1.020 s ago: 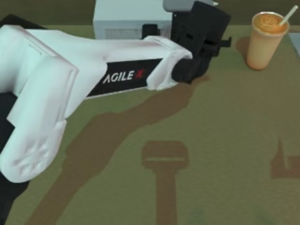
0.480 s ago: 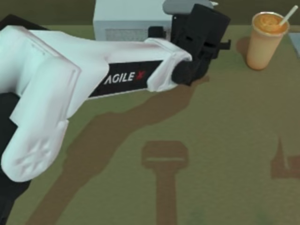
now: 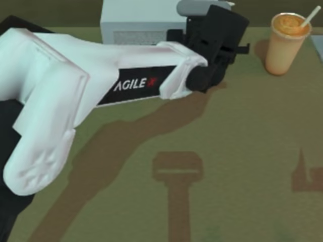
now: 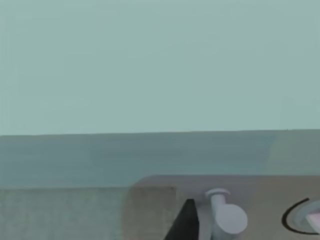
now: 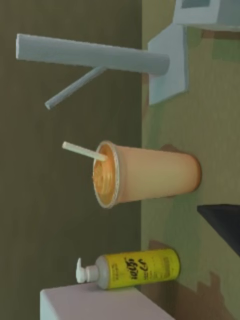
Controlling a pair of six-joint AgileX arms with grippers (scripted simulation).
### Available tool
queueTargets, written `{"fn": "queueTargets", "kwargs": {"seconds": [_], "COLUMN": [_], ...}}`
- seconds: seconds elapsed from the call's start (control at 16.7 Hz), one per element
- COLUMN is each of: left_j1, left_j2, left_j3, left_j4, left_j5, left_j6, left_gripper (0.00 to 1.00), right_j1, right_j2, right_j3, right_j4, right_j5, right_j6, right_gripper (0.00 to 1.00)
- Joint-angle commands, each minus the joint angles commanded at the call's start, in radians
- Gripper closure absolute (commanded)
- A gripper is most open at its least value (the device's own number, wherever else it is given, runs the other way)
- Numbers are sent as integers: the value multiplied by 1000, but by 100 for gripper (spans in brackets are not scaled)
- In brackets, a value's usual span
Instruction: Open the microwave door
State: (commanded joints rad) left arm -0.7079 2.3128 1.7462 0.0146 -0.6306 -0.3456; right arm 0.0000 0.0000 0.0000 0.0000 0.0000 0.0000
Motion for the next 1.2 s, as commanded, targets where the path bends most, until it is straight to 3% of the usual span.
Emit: {"fn": "queueTargets", "kwargs": {"seconds": [0.24,0.3,0.36,0.6,0.78,1.2], "left_j1": [0,-60,-60,-56,-44,2], "left_j2": [0,-21,-20,26,93,254], "left_j3": [0,-39,-38,68,232,698], "left_j4": [0,-1,-3,-111,-301,-915], "left_j5": [0,5,6,33,76,218], "left_j6": [0,-2,-2,-29,-69,-187], "left_gripper": [100,100,100,100,100,100], "right_j1": [0,0,0,0,0,0], "right_j2": [0,0,0,0,0,0], "right_j3": [0,0,0,0,0,0], "right_j4": [0,0,0,0,0,0], "right_j5": [0,0,0,0,0,0], "right_j6": [0,0,0,0,0,0], "right_gripper": [0,0,0,0,0,0]}}
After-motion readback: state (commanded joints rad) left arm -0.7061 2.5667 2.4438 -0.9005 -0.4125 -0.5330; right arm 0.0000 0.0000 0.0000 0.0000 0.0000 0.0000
